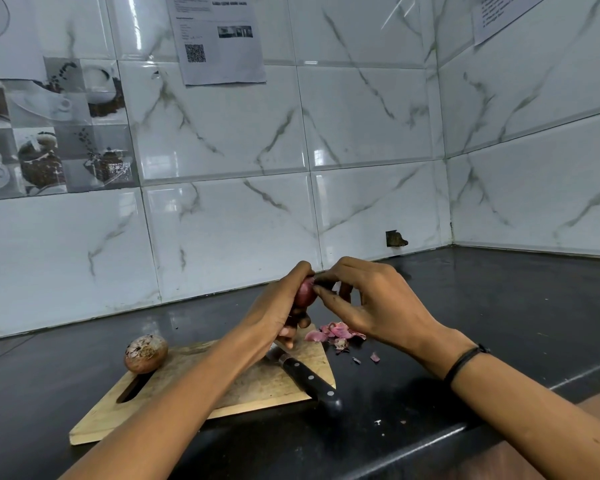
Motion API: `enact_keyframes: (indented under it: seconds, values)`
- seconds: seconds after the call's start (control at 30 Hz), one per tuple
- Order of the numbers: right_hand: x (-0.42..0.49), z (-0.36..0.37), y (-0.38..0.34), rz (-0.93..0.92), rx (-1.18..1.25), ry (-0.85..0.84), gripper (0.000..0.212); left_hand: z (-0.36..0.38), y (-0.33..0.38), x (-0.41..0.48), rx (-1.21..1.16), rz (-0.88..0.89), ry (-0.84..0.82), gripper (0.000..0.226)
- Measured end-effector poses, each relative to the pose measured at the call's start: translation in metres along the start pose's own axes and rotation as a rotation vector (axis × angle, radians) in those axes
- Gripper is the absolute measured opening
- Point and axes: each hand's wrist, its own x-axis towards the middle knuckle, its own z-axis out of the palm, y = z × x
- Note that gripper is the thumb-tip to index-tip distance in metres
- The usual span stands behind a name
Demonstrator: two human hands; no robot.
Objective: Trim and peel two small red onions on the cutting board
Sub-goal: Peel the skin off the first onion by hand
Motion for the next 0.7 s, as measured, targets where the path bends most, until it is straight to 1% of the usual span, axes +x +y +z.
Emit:
enact_keyframes:
  seconds: [0.13, 0.27, 0.43, 0.5, 0.63, 0.7]
  values:
    - [0.0011, -0.0001, -0.0018, 0.049, 0.044, -0.005, 0.026, 0.0017, -0.0015, -0.0003, 0.028, 0.017, 0.007, 0.044]
    - [0.0012, -0.0025, -0.0027, 0.146, 0.156, 0.012, 0.013, 0.0034, -0.0012, 0.0012, 0.032, 0.046, 0.014, 0.047]
    - [0.0012, -0.0011, 0.0005, 0.218, 0.154, -0.02, 0.017, 0.0033, 0.0007, 0.0016, -0.023, 0.071, -0.012, 0.05]
    - [0.0009, -0.0006, 0.0014, 0.213, 0.135, -0.011, 0.016, 0.0032, 0.0022, 0.0006, -0.058, 0.078, -0.021, 0.049]
    - [0.0009, -0.0022, -0.0022, 0.139, 0.122, 0.045, 0.011, 0.0018, 0.0034, -0.0009, -0.1, 0.065, -0.027, 0.046]
    - [0.0006, -0.0033, -0.0036, 0.103, 0.121, 0.062, 0.012, 0.0007, 0.0031, -0.0006, -0.11, 0.061, -0.028, 0.046]
